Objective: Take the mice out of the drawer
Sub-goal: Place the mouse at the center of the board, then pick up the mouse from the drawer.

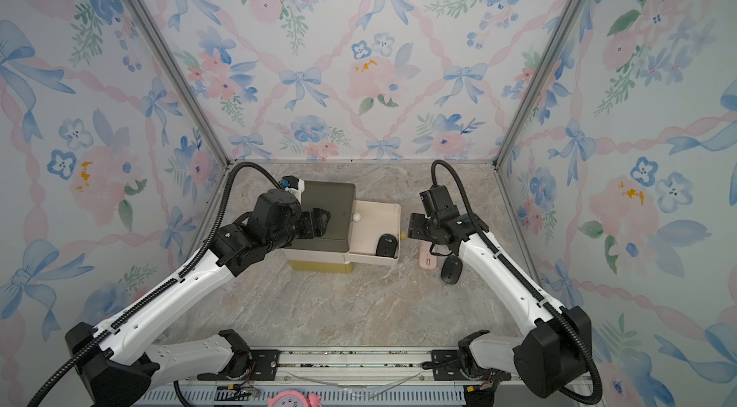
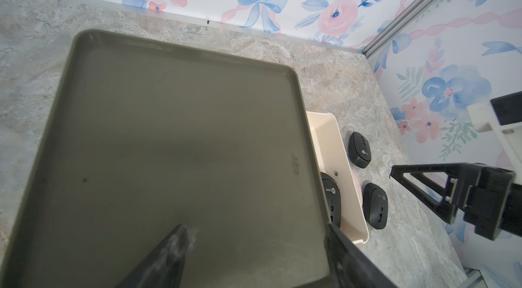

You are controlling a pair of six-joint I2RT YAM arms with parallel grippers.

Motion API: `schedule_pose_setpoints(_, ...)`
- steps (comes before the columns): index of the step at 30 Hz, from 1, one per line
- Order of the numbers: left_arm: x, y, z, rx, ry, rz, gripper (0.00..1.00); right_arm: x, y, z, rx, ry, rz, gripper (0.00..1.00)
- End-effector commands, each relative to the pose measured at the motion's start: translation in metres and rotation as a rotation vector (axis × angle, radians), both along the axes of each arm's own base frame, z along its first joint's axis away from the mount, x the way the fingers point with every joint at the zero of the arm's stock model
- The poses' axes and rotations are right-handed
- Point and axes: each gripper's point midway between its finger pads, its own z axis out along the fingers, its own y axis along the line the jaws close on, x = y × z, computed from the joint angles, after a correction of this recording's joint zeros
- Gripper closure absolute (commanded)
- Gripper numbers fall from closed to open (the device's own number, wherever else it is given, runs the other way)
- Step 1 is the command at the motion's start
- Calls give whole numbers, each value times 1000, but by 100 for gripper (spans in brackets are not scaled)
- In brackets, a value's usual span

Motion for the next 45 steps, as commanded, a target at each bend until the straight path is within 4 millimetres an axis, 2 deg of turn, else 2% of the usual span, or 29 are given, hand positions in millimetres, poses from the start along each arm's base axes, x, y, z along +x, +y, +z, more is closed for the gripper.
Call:
schedule_pose_setpoints(1, -4, 10, -7, 3, 11, 5, 22, -20, 23, -11, -53, 98, 54, 28)
schedule_pose_setpoints(4, -4, 14, -15, 5, 27, 15, 22, -20, 51, -6, -66, 102, 77, 30)
schedule_pose_setpoints(9, -4, 18, -22, 17, 37, 30, 23, -22, 80, -11, -44, 141, 10, 34)
schedule_pose_setpoints(16, -4, 23, -28, 29, 43, 48, 23, -27, 95, -41, -65, 211, -75, 36)
schedule_pose_setpoints(20, -3, 28, -33, 39, 51, 69, 23, -22, 96, -48, -77, 214, -97, 35)
schedule_pose_setpoints(21, -3, 30, -35, 41, 53, 77, 24, -21, 96, -57, -98, 228, -108, 34)
schedule_pose_setpoints(25, -3, 31, -45, 38, 70, 81, 24, -12, 102, -64, -86, 228, -110, 32)
schedule_pose_setpoints(31, -1, 35, -51, 45, 83, 100, 25, 7, 128, -61, -58, 209, -45, 32)
schedule_pose_setpoints(33, 0, 36, -50, 43, 82, 102, 25, 9, 129, -61, -75, 210, -27, 31)
schedule_pose_setpoints(40, 0, 40, -46, 36, 71, 106, 25, 5, 102, -59, -102, 206, -95, 24)
schedule_pose_setpoints(45, -1, 44, -43, 38, 57, 117, 25, 8, 100, -66, -134, 229, -108, 23)
